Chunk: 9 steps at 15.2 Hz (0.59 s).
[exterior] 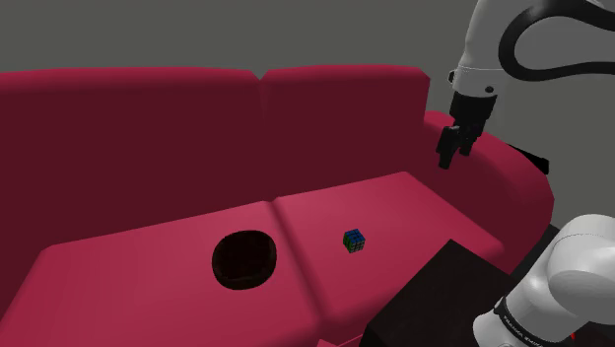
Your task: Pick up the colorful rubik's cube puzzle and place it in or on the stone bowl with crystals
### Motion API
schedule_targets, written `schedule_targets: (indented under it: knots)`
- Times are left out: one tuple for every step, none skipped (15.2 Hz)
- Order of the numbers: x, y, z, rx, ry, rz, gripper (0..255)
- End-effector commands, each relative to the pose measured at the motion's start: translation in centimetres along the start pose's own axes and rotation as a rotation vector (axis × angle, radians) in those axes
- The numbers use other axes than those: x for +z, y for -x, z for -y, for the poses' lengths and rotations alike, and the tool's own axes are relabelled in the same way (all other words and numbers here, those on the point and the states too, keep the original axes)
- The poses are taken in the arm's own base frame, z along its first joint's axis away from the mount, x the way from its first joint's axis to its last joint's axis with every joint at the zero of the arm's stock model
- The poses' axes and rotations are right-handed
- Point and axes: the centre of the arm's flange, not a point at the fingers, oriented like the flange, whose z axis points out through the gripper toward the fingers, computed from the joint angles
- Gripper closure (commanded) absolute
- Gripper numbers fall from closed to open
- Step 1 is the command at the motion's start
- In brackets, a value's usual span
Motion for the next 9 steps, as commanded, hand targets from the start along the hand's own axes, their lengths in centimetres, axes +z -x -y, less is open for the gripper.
schedule_targets:
  knots:
    - [0.0,0.0,0.0,0.0,0.0,0.0,0]
    - [1.2,-0.6,0.2,0.0,-0.003,-0.002,0]
    - [2.3,-1.1,0.3,0.001,-0.006,-0.003,0]
    - [3.5,-1.7,0.5,0.001,-0.009,-0.005,0]
    - [4.6,-2.3,0.6,0.002,-0.013,-0.007,0]
    - [5.8,-2.8,0.8,0.002,-0.016,-0.008,0]
    - [7.0,-3.4,1.0,0.003,-0.019,-0.01,0]
    - [8.1,-4.0,1.2,0.003,-0.022,-0.012,0]
    - [9.3,-4.6,1.3,0.003,-0.025,-0.013,0]
